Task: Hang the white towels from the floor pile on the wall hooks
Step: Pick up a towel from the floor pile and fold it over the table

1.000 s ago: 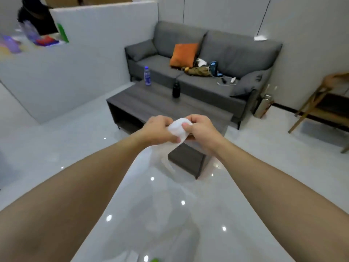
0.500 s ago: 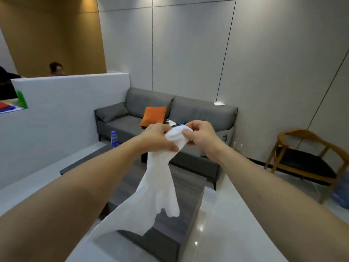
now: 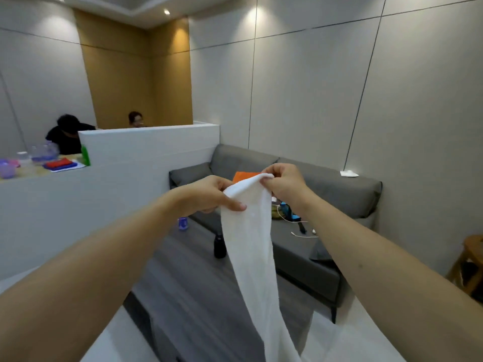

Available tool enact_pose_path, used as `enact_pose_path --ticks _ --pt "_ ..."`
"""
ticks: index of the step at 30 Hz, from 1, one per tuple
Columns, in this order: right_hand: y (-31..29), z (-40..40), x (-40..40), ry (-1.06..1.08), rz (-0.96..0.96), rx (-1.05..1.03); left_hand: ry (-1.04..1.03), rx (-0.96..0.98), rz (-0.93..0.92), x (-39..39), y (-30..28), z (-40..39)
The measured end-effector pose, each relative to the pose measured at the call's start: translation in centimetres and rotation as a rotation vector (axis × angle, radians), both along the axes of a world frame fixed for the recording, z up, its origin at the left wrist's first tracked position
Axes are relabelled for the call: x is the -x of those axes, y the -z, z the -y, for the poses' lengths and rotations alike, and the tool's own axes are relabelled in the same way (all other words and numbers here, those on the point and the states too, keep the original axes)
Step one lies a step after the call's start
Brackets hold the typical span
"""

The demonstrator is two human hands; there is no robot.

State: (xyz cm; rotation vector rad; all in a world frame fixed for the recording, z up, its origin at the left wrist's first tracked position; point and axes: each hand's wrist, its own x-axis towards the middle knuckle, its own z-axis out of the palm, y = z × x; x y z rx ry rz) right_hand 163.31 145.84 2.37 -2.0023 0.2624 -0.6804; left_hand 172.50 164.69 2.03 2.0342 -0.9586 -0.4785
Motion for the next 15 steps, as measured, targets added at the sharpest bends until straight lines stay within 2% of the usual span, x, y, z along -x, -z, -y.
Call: enact_pose_path --ticks 3,10,15 --pt "-0.6 2.7 -2.2 -0.083 0.014 -0.029 -0.120 -0.051 0.041 -0.5 -0.3 1.4" --pt "-1.4 7.3 -7.5 -0.212 0.037 0.014 -0.447 -0.524 0.352 -1.8 0.5 0.2" --pt "-0.4 8.7 -12.4 -0.193 0.012 0.007 -0.731 -0.584 0.392 -2.6 1.8 -4.9"
